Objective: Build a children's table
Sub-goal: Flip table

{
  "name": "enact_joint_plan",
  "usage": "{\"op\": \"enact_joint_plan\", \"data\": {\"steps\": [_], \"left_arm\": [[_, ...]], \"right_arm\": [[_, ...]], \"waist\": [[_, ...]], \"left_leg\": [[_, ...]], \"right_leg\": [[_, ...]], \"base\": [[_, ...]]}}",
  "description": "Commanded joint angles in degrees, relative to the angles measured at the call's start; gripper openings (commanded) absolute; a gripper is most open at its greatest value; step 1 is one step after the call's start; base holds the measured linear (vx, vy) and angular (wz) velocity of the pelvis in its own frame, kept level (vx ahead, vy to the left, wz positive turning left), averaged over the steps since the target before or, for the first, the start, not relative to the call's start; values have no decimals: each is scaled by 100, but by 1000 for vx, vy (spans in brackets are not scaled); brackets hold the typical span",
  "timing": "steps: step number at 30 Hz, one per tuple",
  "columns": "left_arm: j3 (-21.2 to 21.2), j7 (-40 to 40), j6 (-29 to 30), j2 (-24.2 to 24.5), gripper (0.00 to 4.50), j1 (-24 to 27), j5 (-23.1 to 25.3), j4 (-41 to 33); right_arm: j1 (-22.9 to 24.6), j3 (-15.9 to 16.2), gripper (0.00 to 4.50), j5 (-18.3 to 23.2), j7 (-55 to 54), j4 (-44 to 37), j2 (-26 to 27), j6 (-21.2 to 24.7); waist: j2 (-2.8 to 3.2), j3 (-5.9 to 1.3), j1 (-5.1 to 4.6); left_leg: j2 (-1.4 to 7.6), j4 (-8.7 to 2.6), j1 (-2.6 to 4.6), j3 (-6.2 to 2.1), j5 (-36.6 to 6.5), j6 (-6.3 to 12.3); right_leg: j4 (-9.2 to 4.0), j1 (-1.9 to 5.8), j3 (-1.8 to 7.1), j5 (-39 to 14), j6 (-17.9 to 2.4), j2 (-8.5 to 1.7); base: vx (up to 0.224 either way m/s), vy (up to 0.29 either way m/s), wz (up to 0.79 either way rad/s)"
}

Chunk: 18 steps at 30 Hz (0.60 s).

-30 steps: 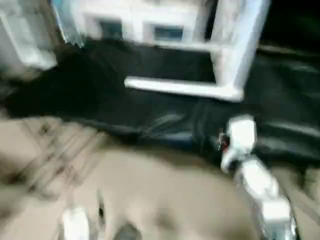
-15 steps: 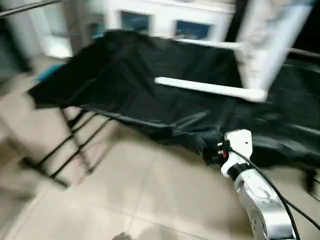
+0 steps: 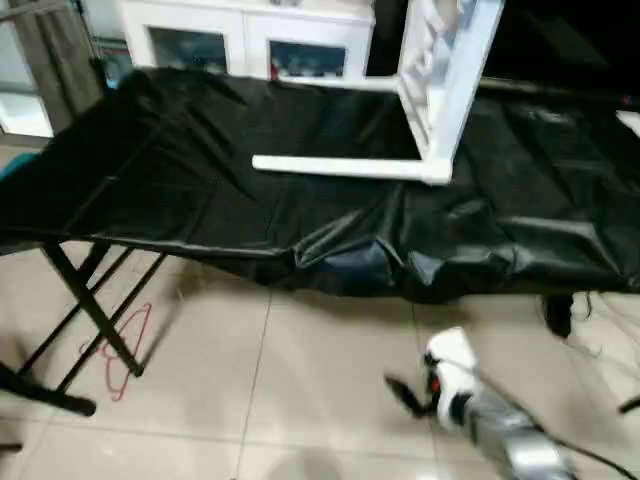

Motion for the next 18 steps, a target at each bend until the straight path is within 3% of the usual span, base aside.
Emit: {"op": "enact_joint_plan", "data": {"steps": [1, 2, 5, 7, 11, 14, 18], "left_arm": [[-1607, -1549, 1007, 249, 444, -3103, 376, -3266], [-1615, -1519, 988, 267, 444, -3115, 435, -3181], [-1639, -1443, 951, 298, 444, -3117, 571, -3051], [-1608, -1498, 1076, 278, 444, -3068, 473, -3122], [-1589, -1528, 1128, 287, 444, -3030, 440, -3091], [-1589, -1583, 1319, 298, 444, -3001, 429, -3050], [-1516, -1567, 1544, 307, 444, -2939, 400, -2729]], "right_arm": [[-158, -93, 450, -16, -148, 639, 29, -90], [-199, -93, 450, -30, -218, 848, 47, -110], [-223, -148, 450, -79, -543, 1488, 117, -146], [-205, -382, 450, -11, -791, 2080, 231, -186], [-154, -440, 450, -87, -1024, 2558, 244, -354], [-144, -536, 450, -12, -1096, 2855, 250, -529], [-229, -721, 450, 48, -1169, 3296, 232, -1132]], "waist": [[3, -169, 6], [20, -148, 25], [24, -134, 66], [57, -126, 85], [71, -101, 86], [51, -82, 84], [76, -51, 72]], "left_leg": [[437, -509, 27, -217, -253, 490], [463, -531, 36, -207, -446, 555], [509, -579, 55, -210, -775, 513], [517, -598, 63, -210, -917, 448], [518, -643, 65, -203, -1274, 273], [521, -663, 61, -202, -1462, 227], [523, -698, 83, -210, -1819, 85]], "right_leg": [[-272, 27, 171, 2028, -1553, -490], [-301, 17, 167, 1809, -1596, -503], [-316, 0, 173, 1271, -1671, -520], [-332, -2, 181, 1033, -1663, -520], [-386, -13, 190, 546, -1653, -522], [-426, -28, 211, 181, -1592, -539], [-497, -78, 235, -438, -1537, -540]], "base": [[0, 0, 0], [0, 0, 0], [0, 0, 0], [0, 0, 0], [0, 0, 0], [0, 0, 0], [0, 0, 0]]}}
